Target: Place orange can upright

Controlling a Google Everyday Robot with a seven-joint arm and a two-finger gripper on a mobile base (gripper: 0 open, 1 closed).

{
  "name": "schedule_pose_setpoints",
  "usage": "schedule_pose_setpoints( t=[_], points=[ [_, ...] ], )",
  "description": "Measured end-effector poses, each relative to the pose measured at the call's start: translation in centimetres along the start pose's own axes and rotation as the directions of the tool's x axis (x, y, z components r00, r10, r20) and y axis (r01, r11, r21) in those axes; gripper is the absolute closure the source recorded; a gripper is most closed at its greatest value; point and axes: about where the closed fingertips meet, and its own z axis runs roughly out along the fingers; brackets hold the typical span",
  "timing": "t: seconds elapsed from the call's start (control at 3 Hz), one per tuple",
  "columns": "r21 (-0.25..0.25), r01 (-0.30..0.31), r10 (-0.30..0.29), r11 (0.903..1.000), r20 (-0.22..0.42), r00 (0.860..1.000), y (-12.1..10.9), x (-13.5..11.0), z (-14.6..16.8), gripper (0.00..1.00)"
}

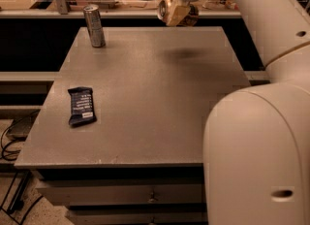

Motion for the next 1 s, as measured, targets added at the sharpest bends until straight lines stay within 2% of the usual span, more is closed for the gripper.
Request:
schedule_pose_setpoints(
  t=[0.33,0.67,1.0],
  points=[
    [-0.006,0.004,-0.004,1.0,0.0,1.0,0.3,-0.2,0.2,1.0],
    [-0.042,-0.003,0.004,0.9991,0.023,1.0,0.9,-0.2,0.8,1.0],
    [-0.085,-0.029,0.038,0.996,0.1,0.994,2.3,-0.2,0.2,1.0]
  ],
)
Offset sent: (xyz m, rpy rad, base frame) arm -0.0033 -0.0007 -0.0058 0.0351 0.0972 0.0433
